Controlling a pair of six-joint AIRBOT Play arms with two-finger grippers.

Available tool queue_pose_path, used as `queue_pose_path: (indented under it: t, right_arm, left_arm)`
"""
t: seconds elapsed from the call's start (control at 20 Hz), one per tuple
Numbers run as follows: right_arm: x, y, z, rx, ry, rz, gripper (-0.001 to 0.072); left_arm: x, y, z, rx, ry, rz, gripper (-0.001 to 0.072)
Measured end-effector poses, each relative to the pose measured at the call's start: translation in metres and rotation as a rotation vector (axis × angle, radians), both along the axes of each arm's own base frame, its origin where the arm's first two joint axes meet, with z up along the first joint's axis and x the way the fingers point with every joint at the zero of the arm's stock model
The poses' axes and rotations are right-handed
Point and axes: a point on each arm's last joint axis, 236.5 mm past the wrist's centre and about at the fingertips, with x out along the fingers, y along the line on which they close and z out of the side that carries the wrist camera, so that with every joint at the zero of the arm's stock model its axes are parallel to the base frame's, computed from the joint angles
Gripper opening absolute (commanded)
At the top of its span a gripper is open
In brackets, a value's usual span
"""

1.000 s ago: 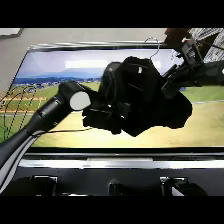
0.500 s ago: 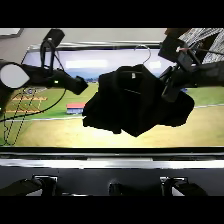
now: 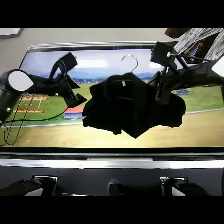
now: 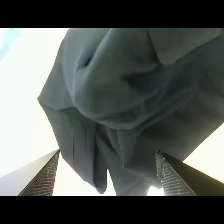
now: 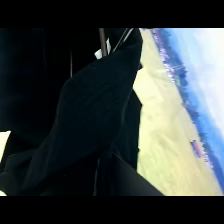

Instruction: Fold the clothes and pants, and hang the long-sleeved shirts on hangers.

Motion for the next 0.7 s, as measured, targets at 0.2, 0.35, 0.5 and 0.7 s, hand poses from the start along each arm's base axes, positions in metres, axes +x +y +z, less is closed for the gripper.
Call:
queue_pose_path:
  t: [0.2,0.35,0.5,0.7]
  right_arm:
    - [-0.009,0.004,-0.008,-0.001,0.049,0.038,0.0023]
    - [-0.018,0.004,-0.012,-0.010,0.084,0.065,0.0022]
    - [-0.025,0.005,-0.015,-0.014,0.109,0.084,0.0022]
    - [-0.029,0.006,-0.016,-0.012,0.123,0.097,0.0022]
  left_arm:
    - [-0.001,-0.012,-0.012,-0.006,-0.016,-0.098,0.0664]
    - [-0.003,-0.024,-0.016,-0.030,-0.027,-0.173,0.0664]
    - [-0.004,-0.032,-0.021,-0.046,-0.026,-0.214,0.0659]
    - [-0.006,-0.039,-0.027,-0.067,-0.008,-0.242,0.0459]
